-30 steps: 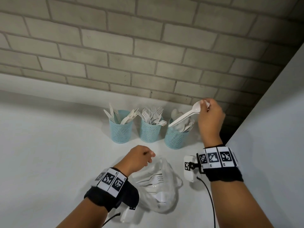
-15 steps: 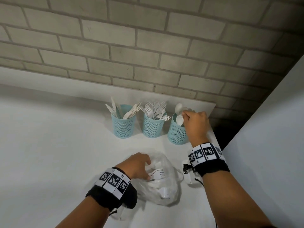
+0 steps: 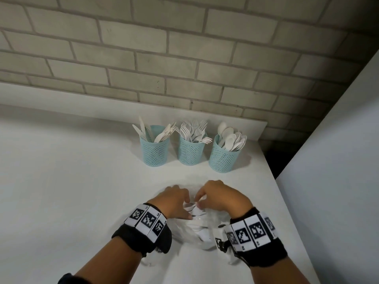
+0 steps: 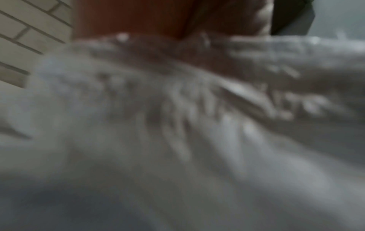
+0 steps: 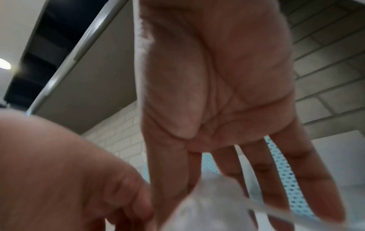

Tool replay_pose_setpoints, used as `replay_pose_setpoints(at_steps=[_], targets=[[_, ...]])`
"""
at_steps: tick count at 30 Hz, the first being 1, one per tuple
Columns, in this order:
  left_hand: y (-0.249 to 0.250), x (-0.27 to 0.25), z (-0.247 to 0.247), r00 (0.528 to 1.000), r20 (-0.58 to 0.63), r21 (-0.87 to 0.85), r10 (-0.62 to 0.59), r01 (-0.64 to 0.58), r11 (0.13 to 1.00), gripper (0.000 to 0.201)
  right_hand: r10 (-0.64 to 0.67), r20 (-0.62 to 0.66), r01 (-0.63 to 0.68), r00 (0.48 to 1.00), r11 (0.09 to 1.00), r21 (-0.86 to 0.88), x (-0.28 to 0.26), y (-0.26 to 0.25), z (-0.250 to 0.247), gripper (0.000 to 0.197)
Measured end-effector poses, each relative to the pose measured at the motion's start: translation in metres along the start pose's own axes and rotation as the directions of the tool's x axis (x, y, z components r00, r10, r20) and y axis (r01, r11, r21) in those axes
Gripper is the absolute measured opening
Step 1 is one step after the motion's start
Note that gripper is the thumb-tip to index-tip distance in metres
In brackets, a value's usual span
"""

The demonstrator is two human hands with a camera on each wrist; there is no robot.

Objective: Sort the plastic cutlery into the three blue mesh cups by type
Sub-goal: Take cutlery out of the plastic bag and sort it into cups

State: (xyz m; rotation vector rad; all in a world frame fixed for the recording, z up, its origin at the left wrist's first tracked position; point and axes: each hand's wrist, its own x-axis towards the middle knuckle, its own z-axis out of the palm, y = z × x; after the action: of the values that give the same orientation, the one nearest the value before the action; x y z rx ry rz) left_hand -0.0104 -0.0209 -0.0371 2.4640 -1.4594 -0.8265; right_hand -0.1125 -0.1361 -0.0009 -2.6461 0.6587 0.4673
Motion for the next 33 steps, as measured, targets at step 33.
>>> replay_pose_setpoints(at_steps=[33], targets=[[0.012, -0.013, 0.012, 0.992, -0.065, 0.227, 0.108, -0.091, 0.970, 0.034, 0.189, -0.119, -0.145, 0.975, 0.942, 0.304, -0.031, 0.003, 0.024, 0.069]])
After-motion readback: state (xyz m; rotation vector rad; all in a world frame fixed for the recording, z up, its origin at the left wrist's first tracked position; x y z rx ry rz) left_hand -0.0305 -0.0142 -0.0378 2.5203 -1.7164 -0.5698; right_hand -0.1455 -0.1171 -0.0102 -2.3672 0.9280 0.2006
